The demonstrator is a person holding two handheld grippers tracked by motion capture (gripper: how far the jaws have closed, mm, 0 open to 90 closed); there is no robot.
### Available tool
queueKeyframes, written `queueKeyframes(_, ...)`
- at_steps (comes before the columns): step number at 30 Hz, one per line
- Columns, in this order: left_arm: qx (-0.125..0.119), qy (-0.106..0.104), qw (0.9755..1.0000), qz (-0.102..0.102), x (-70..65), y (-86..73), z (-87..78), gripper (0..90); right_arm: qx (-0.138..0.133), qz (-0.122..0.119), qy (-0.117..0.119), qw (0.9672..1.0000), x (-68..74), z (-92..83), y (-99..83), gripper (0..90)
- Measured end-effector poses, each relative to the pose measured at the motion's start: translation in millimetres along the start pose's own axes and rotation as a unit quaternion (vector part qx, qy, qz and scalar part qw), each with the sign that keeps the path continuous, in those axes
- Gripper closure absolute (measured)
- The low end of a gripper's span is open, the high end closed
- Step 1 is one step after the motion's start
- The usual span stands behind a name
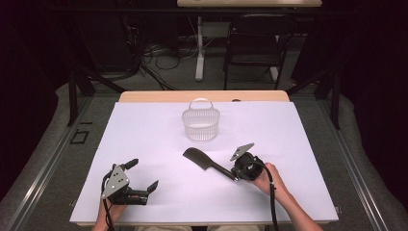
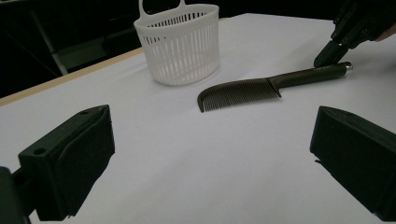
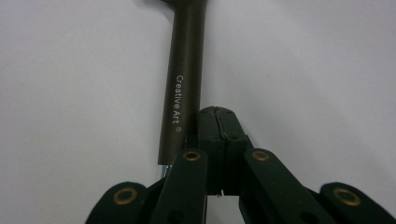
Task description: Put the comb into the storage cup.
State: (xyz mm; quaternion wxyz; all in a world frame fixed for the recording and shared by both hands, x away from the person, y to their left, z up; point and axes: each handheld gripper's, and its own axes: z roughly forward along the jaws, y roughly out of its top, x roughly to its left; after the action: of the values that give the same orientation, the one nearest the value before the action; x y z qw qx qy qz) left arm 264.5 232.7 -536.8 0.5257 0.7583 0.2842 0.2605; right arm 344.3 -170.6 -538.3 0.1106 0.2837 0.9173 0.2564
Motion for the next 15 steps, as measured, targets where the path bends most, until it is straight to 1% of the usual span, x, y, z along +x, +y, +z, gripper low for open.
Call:
queueKeyframes(8, -0.002, 0.002, 1.0000, -0.003, 0.3, -0.3, -0.3, 0.1, 0.005, 0.004, 0.003, 1.0000, 1.8, -0.2, 0.7, 90.0)
queueKeyframes(11, -0.002, 0.002, 1.0000, -0.003, 0.2, -0.2, -0.3, 0.1, 0.004, 0.005, 0.001, 1.0000, 1.6, -0.4, 0.7, 90.0)
queueKeyframes(14, -0.002, 0.002, 1.0000, -0.004, 0.4, -0.3, -0.2, 0.1, 0.002, 0.004, -0.002, 1.0000, -1.0, -1.2, 0.1, 87.4)
queueKeyframes(15, -0.002, 0.001, 1.0000, -0.004, 0.3, -0.2, -0.2, 0.1, 0.000, 0.008, -0.006, 0.9999, -2.2, -2.8, -0.1, 84.4)
